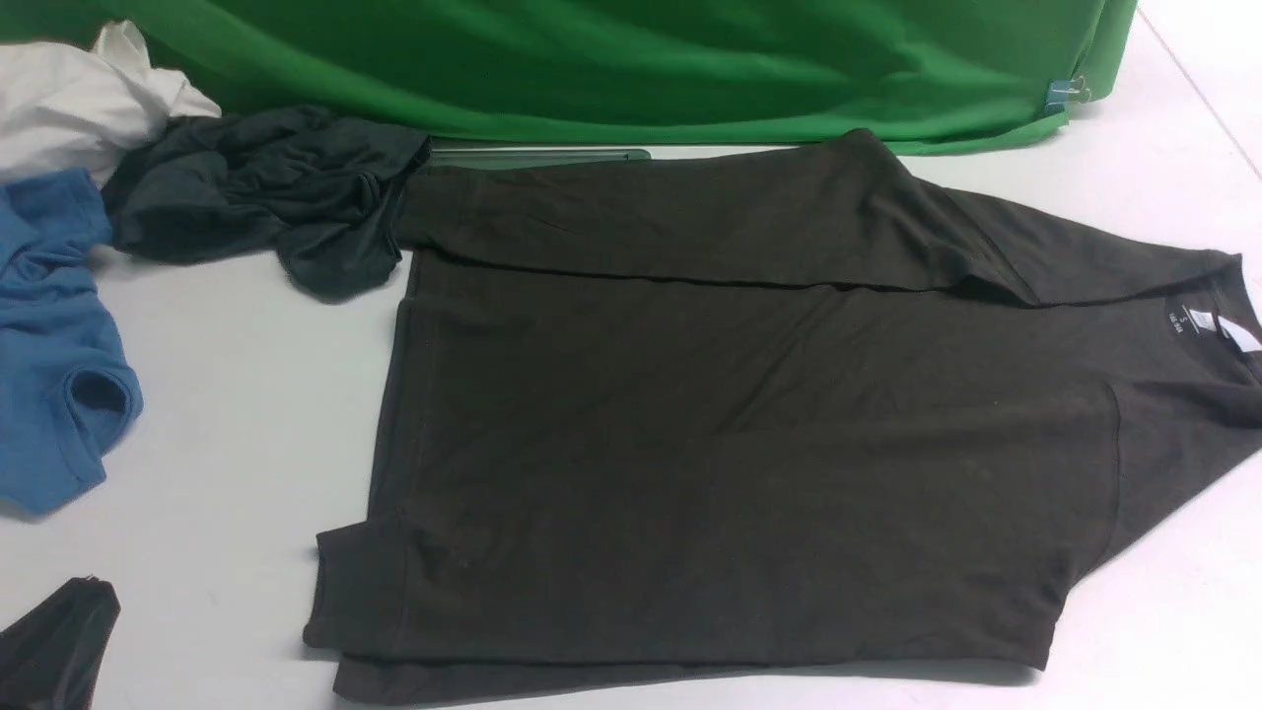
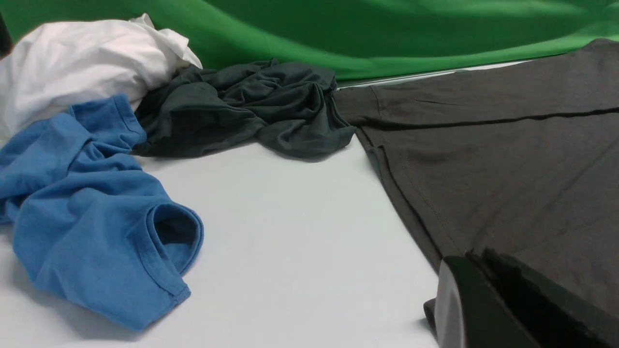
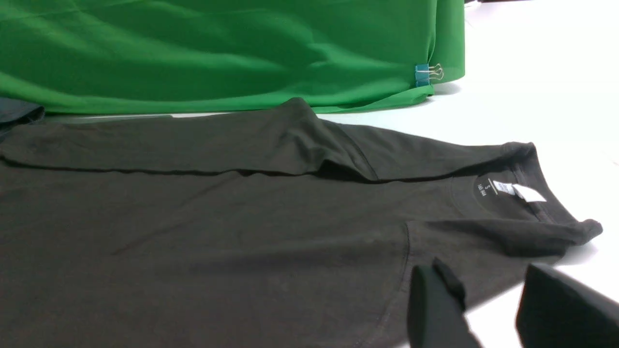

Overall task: Fold a long-sleeved shirt on a white desktop.
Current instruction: 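Grasp the left edge of the dark T-shirt lying flat on the table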

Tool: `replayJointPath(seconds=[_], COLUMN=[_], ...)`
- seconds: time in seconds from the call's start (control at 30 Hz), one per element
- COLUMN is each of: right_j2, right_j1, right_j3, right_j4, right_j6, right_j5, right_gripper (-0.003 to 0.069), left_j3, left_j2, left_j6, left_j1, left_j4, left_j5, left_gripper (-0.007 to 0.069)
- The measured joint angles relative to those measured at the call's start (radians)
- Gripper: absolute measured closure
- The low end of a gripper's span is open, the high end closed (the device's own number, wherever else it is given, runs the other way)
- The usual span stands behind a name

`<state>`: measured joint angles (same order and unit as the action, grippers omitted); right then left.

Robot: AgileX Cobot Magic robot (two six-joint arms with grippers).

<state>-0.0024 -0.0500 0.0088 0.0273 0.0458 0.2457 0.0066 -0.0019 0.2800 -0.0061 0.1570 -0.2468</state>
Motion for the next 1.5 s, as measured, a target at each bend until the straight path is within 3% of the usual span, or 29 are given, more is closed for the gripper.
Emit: replayJointPath(seconds=[1.13,1.37,1.5], right_j2=[0.000,0.000,0.000], right_j1=[0.000,0.000,0.000], right_j3=[0.000,0.000,0.000], right_j4=[0.000,0.000,0.000], right_j6=[0.000,0.000,0.000], right_j5=[0.000,0.000,0.000], right_gripper=[0.0419,0.0419,0.0419], left_j3=[0.000,0.000,-0.009], left_j2=[0.000,0.000,-0.001], left_j6=[-0.001,-0.246,-0.302], left_j1=[0.000,0.000,-0.001], left_j4=[0.002,0.377,0.382], left_j5=[0.043,0.327,0.382], left_gripper=[0.0605,0.0605,0.0605])
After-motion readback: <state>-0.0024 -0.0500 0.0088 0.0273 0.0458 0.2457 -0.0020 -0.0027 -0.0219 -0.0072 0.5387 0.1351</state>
